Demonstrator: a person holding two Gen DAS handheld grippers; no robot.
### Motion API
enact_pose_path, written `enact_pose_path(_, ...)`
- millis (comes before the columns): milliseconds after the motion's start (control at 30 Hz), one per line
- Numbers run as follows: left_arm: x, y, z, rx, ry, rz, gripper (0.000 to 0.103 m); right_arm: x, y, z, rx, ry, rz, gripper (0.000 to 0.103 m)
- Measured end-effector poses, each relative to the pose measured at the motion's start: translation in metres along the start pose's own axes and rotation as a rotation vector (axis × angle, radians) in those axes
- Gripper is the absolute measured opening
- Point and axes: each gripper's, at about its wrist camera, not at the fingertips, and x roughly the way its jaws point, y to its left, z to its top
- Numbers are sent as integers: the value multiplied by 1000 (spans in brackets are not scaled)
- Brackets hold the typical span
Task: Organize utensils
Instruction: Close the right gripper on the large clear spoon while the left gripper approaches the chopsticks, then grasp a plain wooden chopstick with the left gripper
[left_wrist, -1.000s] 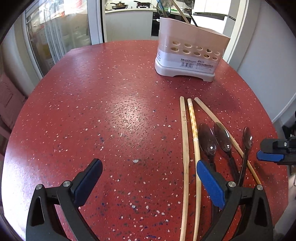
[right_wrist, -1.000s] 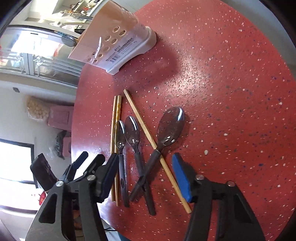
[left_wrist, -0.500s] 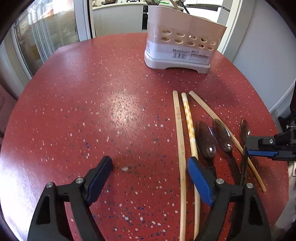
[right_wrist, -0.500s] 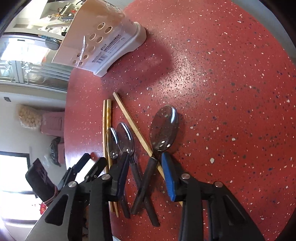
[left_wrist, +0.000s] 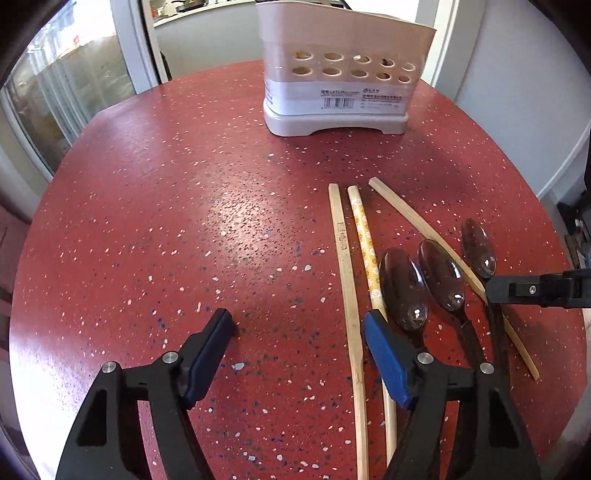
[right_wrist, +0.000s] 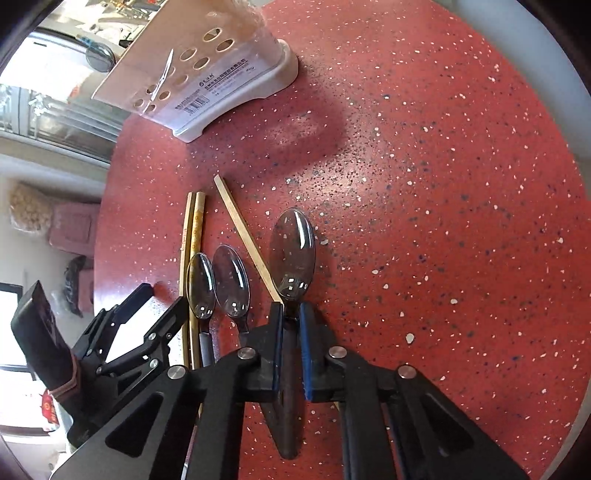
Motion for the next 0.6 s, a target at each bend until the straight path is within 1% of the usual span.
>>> enact_pose_path(67,0,-2,4,6,10,-8,93,-1,-4,-1,1,-2,16,9)
enact_pose_path(133,2,-4,9,18,25,-4,90,-2,-5,-1,-1,-5,36,6)
enact_pose_path(200,3,-6,13,29,42,-15,88,-3,-6,-1,-5,-4,45,5)
enact_pose_path(267,3,-9,18,44,64,-12,88,-8,-9,-6,-11,-5,49,5)
enact_pose_path(467,7,-18,35,88,130,-24,88,-11,-18,-4,-13,-1,79,5)
enact_pose_path(567,7,-22,44,107,161,-32,79,-11,-23,-7,-17,-2,93,4)
enact_pose_path(600,7,-26,44,114,163,-35,74,-13,-26,-7,-19,-3,96,4)
